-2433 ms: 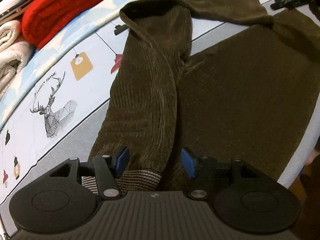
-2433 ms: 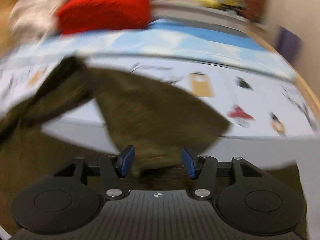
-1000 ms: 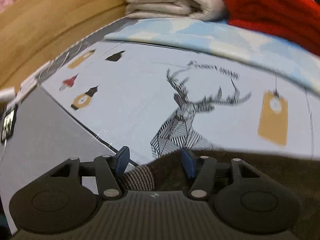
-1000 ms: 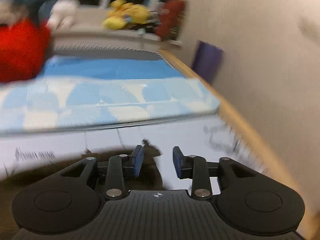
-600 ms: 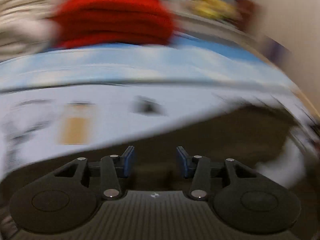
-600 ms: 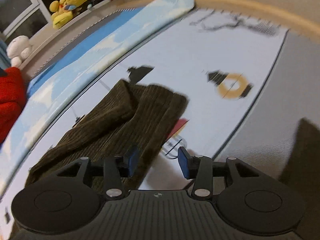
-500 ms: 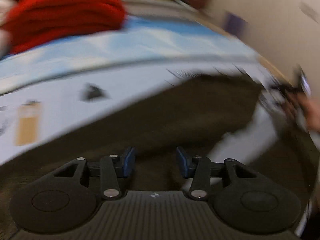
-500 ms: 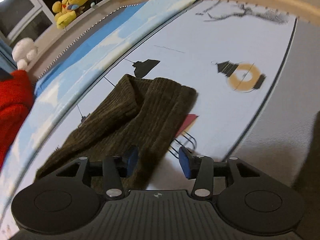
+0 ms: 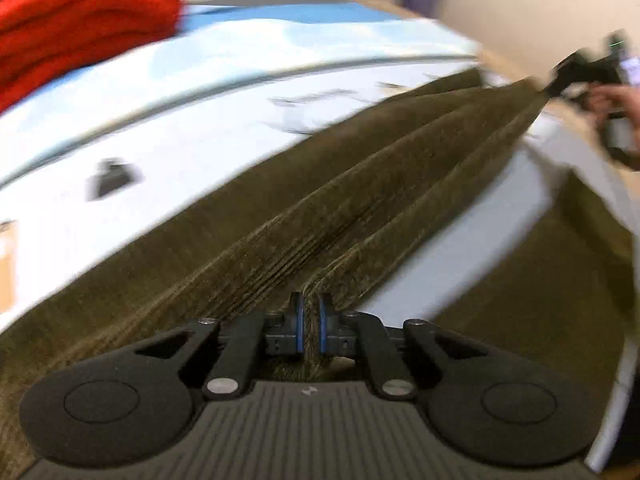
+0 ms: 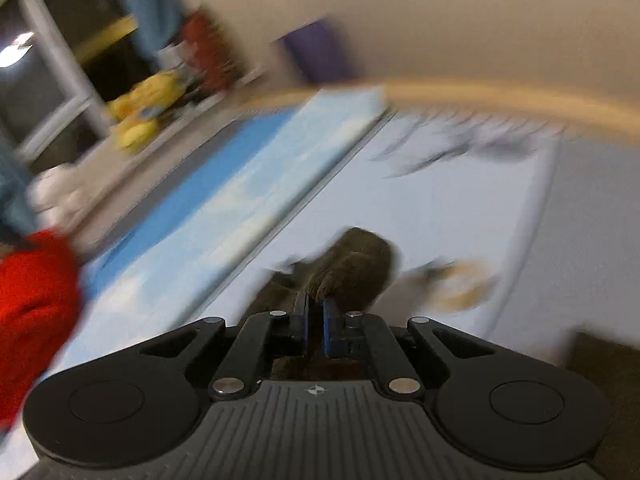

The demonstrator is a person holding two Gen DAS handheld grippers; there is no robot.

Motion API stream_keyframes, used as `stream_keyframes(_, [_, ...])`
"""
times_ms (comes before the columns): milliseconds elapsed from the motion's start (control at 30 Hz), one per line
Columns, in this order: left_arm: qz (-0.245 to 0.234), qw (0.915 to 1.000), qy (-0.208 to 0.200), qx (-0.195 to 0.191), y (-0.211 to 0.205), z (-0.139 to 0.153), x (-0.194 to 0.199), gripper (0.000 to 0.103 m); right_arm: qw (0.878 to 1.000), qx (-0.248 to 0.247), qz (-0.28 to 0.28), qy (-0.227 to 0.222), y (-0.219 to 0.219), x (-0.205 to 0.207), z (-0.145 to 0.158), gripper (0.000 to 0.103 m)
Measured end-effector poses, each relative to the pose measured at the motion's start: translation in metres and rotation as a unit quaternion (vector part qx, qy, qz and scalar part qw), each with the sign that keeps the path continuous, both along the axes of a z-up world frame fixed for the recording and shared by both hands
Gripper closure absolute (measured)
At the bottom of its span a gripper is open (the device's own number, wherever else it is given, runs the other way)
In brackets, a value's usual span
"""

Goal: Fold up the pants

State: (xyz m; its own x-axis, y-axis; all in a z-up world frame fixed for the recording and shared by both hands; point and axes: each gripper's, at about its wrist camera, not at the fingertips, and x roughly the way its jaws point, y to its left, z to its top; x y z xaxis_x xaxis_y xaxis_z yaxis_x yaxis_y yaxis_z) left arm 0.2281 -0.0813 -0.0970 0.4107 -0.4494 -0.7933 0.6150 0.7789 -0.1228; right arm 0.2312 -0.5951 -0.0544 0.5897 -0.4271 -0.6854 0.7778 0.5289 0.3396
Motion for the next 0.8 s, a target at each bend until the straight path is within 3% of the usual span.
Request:
stream_keyframes(67, [-0.051, 0.9986, 0.001, 0.014, -0.010, -0.003, -0.012, 0.095, 0.992, 0.054, -0.075, 0.086, -0.022, -0.024, -0.037, 0.096])
stream_keyframes(100, [-0.064, 0.9976, 0.006, 0.026, -0.014, -0.006, -0.015, 0.094, 0.986, 0.081, -0.100, 0.109, -0.030, -0.033, -0.052, 0.096])
stream_keyframes(167, [-0.069, 0.9967, 0.027, 0.032, -0.013, -0.012, -0.016, 0.090, 0.982, 0.106, -0.119, 0.105, -0.039, -0.046, -0.060, 0.094])
stream_keyframes(233, [-0.065, 0.9967, 0.047, 0.016, -0.002, -0.010, -0.010, 0.085, 0.987, 0.064, -0.101, 0.105, -0.034, -0.040, -0.045, 0.089])
stream_keyframes(333, [-0.049, 0.9971, 0.056, -0.019, 0.013, 0.008, -0.006, 0.077, 0.994, -0.026, -0.063, 0.086, -0.014, -0.027, -0.016, 0.053])
stream_keyframes(400, [-0.028, 0.9976, 0.050, -0.039, 0.028, 0.019, -0.004, 0.075, 0.997, -0.038, -0.035, 0.061, -0.004, -0.019, -0.002, 0.050])
stream_keyframes(467, [0.014, 0.9985, 0.028, -0.045, 0.047, 0.031, 0.000, 0.070, 0.999, -0.032, 0.026, 0.028, 0.009, -0.008, 0.006, 0.050])
stream_keyframes(533, [0.082, 0.9961, 0.007, -0.029, 0.068, 0.037, 0.010, 0.042, 0.992, -0.044, 0.118, 0.014, 0.033, 0.011, 0.010, 0.050])
stream_keyframes(567, [0.131, 0.9914, -0.002, -0.009, 0.082, 0.037, 0.016, 0.036, 0.985, -0.052, 0.163, 0.018, 0.046, 0.021, 0.009, 0.048])
stream_keyframes(633, [0.238, 0.9698, -0.019, 0.052, 0.113, 0.033, 0.028, 0.030, 0.966, -0.056, 0.249, 0.032, 0.079, 0.041, 0.000, 0.041])
stream_keyframes(667, [0.284, 0.9549, -0.018, 0.085, 0.130, 0.029, 0.033, 0.029, 0.960, -0.048, 0.274, 0.039, 0.094, 0.050, -0.008, 0.040])
stream_keyframes(733, [0.371, 0.9173, -0.001, 0.144, 0.170, 0.020, 0.042, 0.017, 0.955, -0.019, 0.292, 0.050, 0.115, 0.065, -0.020, 0.040])
stream_keyframes(800, [0.424, 0.8882, 0.011, 0.175, 0.208, 0.014, 0.044, 0.017, 0.948, 0.005, 0.314, 0.051, 0.138, 0.084, -0.030, 0.040])
